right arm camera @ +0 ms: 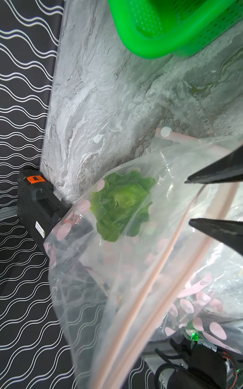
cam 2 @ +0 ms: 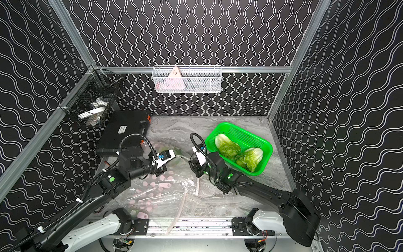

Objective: Open the zip-top bag and take out the chinese cabbages
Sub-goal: Pick up the Chinese cabbage from the zipper food storage bag.

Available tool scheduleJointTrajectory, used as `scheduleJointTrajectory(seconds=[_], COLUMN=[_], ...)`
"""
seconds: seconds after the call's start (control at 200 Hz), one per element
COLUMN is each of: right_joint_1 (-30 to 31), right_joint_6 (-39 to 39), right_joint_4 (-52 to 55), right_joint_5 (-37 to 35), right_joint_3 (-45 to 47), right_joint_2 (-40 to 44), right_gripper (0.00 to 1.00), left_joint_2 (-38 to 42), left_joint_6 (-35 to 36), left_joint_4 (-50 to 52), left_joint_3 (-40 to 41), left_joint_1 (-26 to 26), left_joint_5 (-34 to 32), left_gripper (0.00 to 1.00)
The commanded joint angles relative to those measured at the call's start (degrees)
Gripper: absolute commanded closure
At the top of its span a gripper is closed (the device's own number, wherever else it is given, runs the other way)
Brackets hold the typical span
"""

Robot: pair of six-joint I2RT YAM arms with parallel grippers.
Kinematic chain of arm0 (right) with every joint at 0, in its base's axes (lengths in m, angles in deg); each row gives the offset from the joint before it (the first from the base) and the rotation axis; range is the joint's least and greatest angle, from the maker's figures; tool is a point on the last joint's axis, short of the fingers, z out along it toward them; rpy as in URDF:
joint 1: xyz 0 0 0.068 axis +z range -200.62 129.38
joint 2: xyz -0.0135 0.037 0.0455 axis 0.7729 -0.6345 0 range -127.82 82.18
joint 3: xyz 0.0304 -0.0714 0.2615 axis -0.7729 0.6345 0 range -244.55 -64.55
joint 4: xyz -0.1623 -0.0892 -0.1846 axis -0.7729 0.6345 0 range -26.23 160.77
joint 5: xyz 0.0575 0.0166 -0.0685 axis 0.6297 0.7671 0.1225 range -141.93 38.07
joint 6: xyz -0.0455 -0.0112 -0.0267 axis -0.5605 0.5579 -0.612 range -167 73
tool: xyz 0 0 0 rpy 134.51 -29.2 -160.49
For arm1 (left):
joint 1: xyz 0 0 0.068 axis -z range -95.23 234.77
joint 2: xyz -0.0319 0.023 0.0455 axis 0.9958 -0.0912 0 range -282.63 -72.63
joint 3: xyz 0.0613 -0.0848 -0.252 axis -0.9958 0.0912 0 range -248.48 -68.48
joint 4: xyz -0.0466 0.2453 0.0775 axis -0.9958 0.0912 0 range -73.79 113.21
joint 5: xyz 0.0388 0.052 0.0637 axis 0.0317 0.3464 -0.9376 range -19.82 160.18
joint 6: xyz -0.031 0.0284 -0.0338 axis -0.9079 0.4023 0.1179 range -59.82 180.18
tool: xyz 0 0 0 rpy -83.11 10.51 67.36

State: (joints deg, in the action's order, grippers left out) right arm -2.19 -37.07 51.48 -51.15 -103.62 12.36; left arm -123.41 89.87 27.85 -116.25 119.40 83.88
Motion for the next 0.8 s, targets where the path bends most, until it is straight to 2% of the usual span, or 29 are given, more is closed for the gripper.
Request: scheduleJointTrajectory(seconds=[0.0,0.215,0.49,0.796], right_joint_1=[0.1,0.1,0.5,1.2], right_joint_6=[2.2,2.8,5.7,5.3], right_joint_4=[-0.4,1.4,-5.6,-6.4], right_joint_5=[-3.1,-2.5,0.2,1.4], right_joint_3=[0.4,-0.4,2.0,0.7], right_joint_2=[1.4,2.0,-0.7,-3.1], right_gripper=[0.74,0.8,0.85,0.85], left_joint_2=[-0.1,-0.4,-0.7,-1.1], left_joint_6=[-0.2,-0.2,-0.8,-0.9], left_joint_4=[-1.7,-1.5,-2.2,-2.6], left_joint_3=[-0.7,-1.1,-0.6,-0.4], left_joint_1=[-0.1,-0.1,0.0,-0.1], left_joint_5=[0.6,0.8,1.1,1.2], left_gripper=[1.0,1.0,1.0,1.0])
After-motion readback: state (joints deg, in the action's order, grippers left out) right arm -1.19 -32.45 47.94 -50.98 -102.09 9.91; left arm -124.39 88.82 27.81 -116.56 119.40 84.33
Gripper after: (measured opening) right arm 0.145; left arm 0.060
